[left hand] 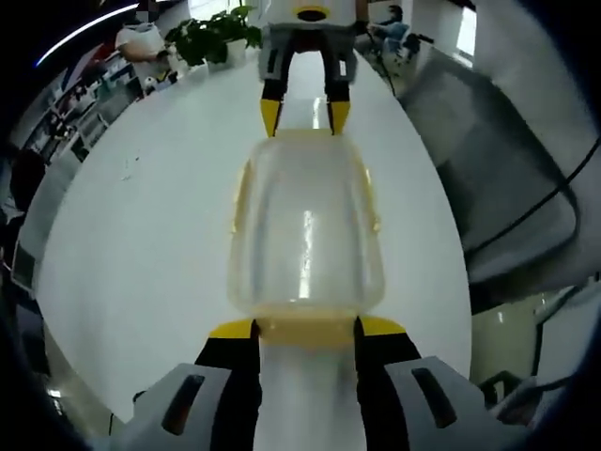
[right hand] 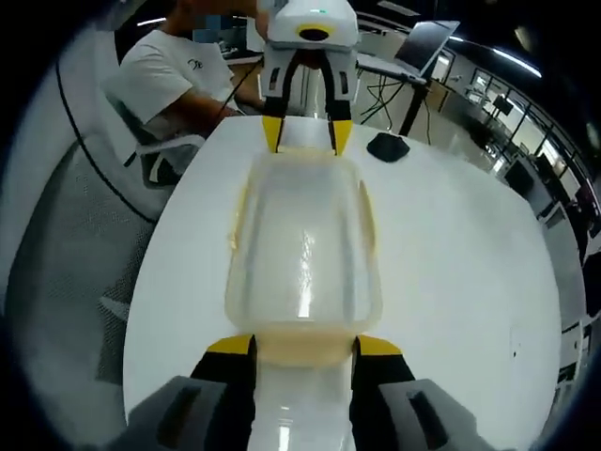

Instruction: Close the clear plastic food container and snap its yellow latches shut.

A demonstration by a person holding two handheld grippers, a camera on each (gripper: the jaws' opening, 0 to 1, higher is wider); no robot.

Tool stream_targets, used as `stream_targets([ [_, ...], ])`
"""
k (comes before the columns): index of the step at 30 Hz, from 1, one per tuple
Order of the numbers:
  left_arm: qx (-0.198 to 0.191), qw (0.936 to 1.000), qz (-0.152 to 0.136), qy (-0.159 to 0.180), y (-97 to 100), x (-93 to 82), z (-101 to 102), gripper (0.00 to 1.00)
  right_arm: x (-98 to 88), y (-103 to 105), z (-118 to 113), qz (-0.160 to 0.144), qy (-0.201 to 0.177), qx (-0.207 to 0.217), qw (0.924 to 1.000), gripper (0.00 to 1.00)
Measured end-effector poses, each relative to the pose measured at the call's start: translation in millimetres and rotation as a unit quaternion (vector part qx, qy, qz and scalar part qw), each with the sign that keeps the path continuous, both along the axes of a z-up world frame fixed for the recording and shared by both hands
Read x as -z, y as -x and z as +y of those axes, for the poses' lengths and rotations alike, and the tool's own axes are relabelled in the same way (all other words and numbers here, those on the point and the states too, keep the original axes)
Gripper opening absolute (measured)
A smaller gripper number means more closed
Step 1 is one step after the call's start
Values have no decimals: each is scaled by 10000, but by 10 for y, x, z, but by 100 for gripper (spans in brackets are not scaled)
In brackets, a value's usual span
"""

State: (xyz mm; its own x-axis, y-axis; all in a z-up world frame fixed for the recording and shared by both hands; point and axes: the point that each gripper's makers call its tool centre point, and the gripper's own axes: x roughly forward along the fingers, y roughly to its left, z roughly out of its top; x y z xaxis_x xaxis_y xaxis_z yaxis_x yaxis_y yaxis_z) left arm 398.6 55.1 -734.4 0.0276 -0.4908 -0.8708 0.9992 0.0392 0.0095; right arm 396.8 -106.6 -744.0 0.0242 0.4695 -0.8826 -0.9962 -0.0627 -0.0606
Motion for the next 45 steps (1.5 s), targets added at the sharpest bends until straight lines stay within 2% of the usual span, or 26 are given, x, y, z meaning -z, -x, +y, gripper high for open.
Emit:
stream_targets([
  [11,116,9997,-145,-150,3,-277,-345,37,-322,57,-330,-115,-121,131,9998,36],
  [20,242,9993,-274,-118,24,-439,-822,37,-494,111,-800,-153,-107,272,9995,36],
  [30,324,9989,-309,-145,32,-504,-1317,37,-565,159,-1298,-208,-87,372,9991,37],
  [39,322,9987,-332,-196,37,-434,-1682,37,-556,178,-1680,-209,-80,407,9989,37],
  [45,397,9986,-270,-236,34,-366,-1922,36,-465,184,-1902,-136,-42,434,9990,36],
])
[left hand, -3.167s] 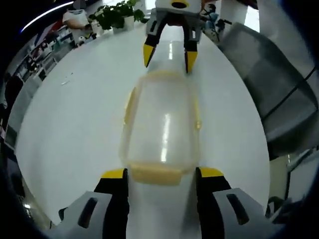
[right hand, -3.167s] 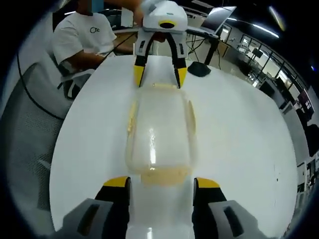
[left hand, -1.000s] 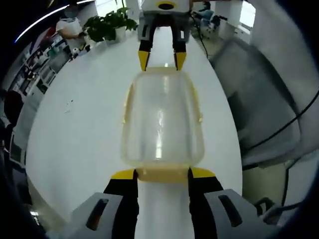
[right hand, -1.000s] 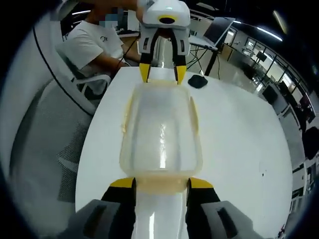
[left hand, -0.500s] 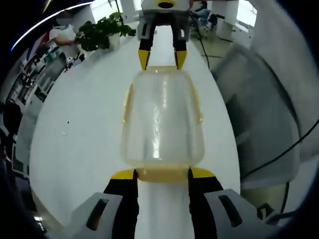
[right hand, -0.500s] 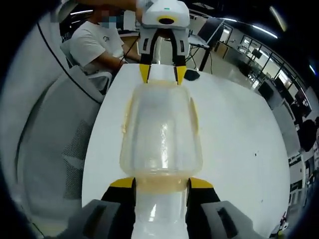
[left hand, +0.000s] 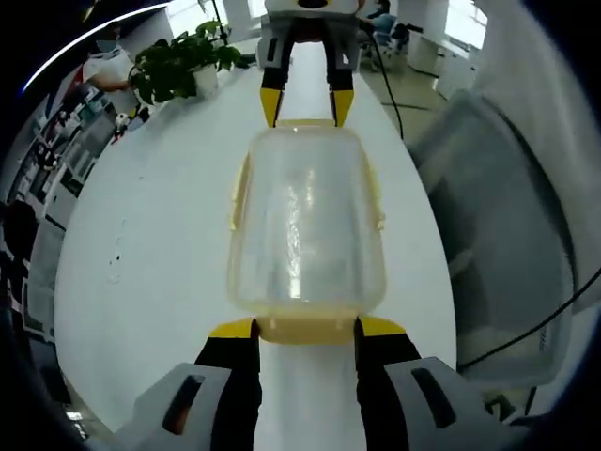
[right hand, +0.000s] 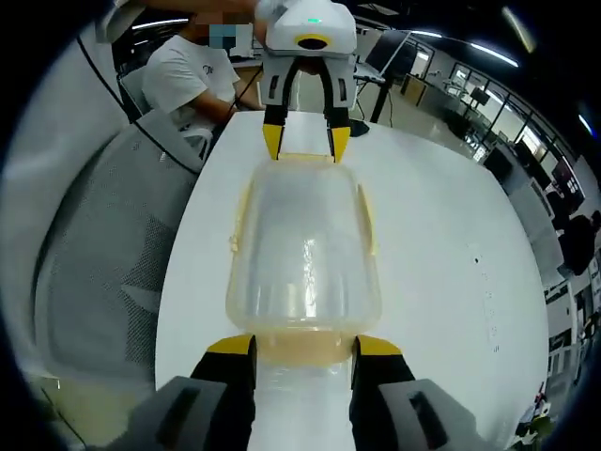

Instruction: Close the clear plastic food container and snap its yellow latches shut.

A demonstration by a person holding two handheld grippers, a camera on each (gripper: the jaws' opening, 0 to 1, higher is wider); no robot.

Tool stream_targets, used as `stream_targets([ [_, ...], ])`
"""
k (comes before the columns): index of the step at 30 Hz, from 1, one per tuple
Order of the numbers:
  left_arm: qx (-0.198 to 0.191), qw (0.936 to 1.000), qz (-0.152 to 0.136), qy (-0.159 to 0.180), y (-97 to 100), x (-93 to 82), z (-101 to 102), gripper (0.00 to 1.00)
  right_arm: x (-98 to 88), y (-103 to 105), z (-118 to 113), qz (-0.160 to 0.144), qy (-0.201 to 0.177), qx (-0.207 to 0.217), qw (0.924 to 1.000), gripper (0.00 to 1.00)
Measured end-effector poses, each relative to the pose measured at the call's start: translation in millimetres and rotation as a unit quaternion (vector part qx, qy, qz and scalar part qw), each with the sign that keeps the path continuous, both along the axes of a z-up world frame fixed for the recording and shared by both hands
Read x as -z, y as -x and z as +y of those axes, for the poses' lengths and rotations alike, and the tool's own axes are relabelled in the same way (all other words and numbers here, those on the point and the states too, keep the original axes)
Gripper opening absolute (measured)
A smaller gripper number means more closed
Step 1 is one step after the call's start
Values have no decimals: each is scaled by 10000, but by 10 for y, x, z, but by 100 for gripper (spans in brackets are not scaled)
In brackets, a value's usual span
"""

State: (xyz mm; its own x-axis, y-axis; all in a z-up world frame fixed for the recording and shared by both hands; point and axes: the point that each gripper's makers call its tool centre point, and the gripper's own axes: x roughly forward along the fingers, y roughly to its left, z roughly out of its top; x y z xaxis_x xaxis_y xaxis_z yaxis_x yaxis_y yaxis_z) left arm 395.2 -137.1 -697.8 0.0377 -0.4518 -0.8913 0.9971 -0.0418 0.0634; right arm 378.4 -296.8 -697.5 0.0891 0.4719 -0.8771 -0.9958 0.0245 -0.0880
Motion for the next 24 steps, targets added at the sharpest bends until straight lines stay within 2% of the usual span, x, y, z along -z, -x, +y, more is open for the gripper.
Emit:
stream_targets([
  [15,139,9998,-2,-132,-108,196,-364,36,175,-57,-361,99,34,148,9998,36],
  [19,115,9997,-34,-195,-138,246,-400,36,218,-81,-397,62,42,164,9998,36],
  [24,150,9994,68,-290,-125,321,-413,37,269,-63,-415,120,16,179,9998,36],
])
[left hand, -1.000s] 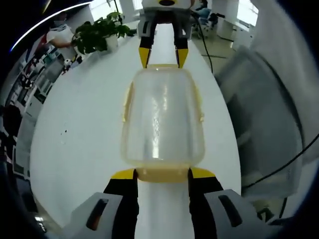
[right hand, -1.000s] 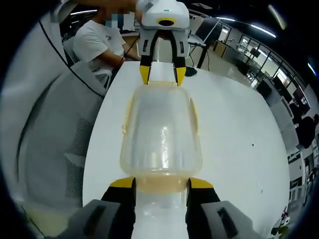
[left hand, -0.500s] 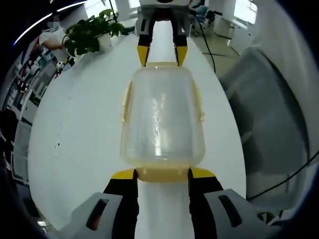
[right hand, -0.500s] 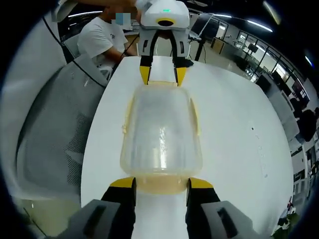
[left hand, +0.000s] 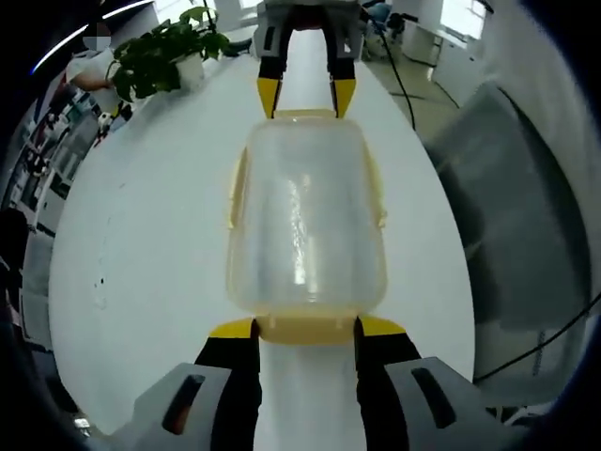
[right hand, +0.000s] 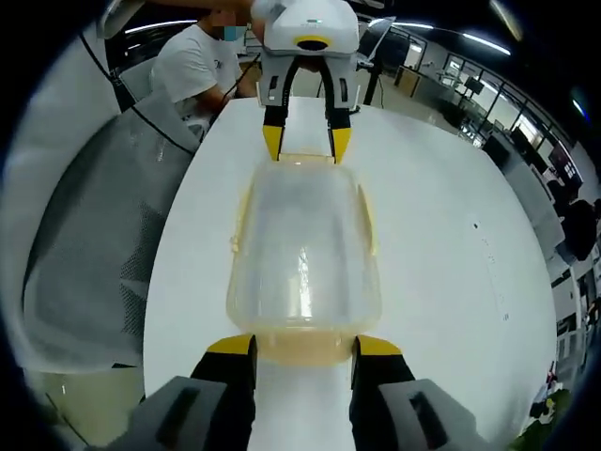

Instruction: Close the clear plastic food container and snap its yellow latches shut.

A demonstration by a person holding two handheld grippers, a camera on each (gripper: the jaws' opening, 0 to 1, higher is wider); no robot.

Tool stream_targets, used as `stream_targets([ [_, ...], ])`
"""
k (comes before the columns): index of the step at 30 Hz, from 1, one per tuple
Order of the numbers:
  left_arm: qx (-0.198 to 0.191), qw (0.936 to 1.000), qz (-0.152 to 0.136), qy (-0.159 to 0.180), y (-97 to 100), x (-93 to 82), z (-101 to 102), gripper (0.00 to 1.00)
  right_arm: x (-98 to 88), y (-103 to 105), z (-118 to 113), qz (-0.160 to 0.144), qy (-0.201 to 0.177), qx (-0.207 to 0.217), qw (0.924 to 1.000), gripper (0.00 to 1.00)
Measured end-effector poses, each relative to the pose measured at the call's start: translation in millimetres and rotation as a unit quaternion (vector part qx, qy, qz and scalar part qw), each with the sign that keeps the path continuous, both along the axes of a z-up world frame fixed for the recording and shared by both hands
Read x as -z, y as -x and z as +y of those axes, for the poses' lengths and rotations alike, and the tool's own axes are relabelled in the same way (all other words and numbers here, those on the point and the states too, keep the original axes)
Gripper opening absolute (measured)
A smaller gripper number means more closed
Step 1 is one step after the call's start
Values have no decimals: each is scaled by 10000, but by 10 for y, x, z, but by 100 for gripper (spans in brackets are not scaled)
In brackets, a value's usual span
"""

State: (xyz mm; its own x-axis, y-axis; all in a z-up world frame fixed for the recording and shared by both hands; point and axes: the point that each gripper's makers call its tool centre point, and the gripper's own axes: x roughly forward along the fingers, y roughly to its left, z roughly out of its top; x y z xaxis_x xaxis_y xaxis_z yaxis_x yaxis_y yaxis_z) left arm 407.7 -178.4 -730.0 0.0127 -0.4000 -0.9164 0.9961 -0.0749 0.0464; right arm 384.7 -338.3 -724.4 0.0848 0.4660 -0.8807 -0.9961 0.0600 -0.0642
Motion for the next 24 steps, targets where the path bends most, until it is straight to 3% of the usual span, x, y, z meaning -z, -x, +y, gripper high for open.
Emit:
stream_targets([
  [24,-12,10000,79,-37,9,106,-24,37,144,-6,-31,13,45,11,10000,37],
])
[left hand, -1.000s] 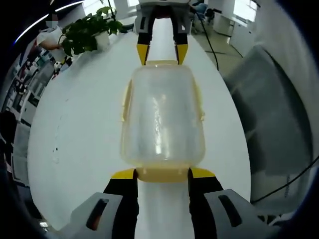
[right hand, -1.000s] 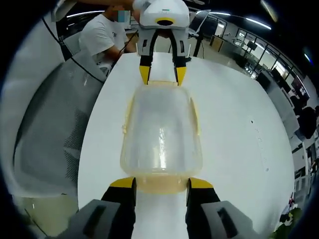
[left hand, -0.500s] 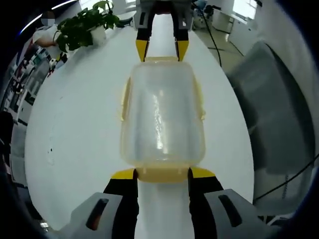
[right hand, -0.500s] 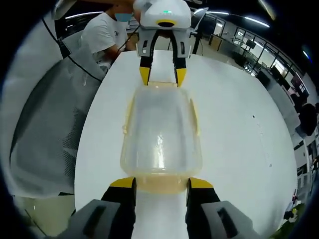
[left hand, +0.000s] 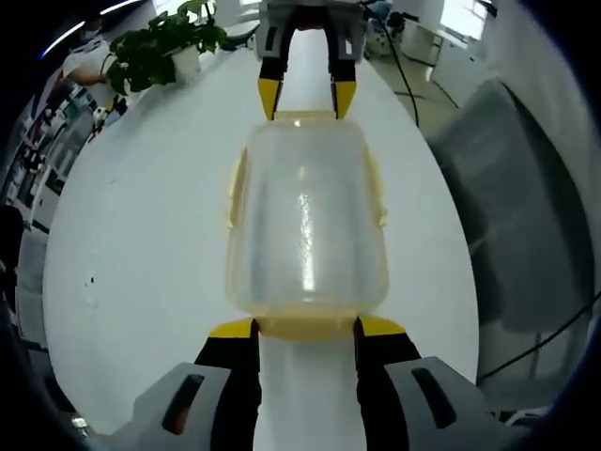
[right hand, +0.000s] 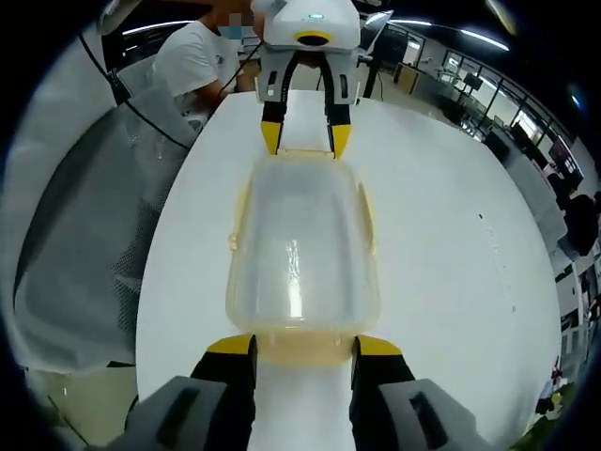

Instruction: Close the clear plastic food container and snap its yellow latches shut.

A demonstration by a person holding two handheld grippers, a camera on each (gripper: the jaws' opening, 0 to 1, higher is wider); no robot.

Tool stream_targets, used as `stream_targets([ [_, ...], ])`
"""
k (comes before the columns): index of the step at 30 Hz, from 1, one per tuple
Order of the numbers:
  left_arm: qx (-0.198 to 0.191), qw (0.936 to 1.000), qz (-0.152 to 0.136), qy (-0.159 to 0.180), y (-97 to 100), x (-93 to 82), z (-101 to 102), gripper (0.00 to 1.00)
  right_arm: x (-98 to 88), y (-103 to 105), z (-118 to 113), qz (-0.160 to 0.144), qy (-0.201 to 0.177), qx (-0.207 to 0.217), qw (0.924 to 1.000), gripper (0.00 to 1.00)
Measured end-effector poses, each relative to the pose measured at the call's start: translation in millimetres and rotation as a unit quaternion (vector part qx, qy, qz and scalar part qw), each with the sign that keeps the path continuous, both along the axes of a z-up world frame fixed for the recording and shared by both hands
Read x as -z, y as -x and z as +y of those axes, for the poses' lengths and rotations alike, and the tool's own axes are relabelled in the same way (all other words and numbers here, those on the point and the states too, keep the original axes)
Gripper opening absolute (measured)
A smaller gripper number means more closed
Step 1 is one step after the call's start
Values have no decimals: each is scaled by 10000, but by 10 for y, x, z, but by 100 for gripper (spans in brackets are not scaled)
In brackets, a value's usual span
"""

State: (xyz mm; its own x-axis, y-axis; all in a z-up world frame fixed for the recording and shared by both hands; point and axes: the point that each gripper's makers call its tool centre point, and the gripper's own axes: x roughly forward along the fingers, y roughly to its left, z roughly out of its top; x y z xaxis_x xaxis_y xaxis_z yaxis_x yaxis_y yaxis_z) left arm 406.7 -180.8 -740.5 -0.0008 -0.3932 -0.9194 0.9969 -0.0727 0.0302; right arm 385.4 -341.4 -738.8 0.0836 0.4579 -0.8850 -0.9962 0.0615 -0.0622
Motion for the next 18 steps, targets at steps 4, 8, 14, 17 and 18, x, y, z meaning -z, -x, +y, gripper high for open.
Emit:
stream_targets([
  [4,-42,10000,10,27,-5,1,2,37,-6,-21,-10,-84,-26,-50,9999,37],
  [8,-109,9999,6,104,-12,5,0,37,-26,-4,-12,-31,-81,-14,10000,37],
  [14,-130,9998,106,48,22,10,17,37,-10,-1,-97,58,63,107,9999,41],
  [17,-154,9998,131,38,31,-6,44,37,-51,30,-133,124,15,131,9998,39],
  [18,-166,9998,134,44,35,-16,56,38,-62,28,-138,98,4,135,9999,39],
])
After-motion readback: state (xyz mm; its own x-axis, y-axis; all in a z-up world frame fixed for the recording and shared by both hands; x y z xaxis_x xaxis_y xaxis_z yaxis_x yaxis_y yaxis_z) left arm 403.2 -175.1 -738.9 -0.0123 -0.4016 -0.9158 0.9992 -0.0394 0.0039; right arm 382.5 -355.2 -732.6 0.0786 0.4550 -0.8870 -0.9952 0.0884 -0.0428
